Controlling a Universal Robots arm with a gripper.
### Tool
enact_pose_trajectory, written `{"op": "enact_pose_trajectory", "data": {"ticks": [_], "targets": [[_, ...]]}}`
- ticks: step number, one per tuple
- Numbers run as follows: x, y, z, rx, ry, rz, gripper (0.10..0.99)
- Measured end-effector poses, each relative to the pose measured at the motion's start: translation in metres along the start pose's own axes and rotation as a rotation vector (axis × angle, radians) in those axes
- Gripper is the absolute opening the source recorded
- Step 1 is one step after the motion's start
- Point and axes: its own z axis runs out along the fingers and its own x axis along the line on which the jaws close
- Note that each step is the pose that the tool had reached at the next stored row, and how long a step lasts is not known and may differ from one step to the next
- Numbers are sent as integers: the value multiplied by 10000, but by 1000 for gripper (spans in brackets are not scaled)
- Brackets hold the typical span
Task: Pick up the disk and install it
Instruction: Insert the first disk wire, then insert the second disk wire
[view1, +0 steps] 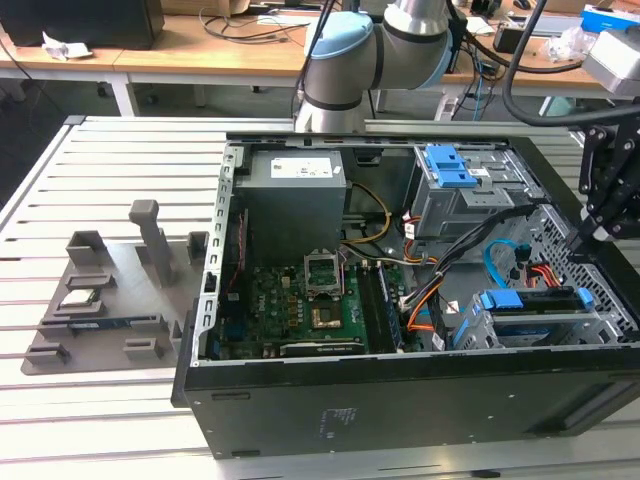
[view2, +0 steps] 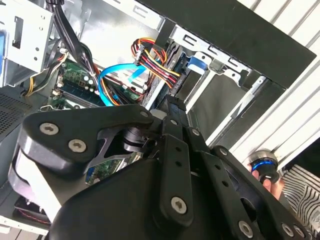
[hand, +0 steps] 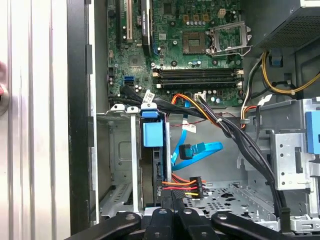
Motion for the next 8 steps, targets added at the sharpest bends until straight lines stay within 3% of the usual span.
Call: {"op": "enact_pose_trajectory", "data": {"ticks": [7,8], "targets": [[0,0,-4,0,3,0,106],[0,0,-4,1,2,0,235]]}}
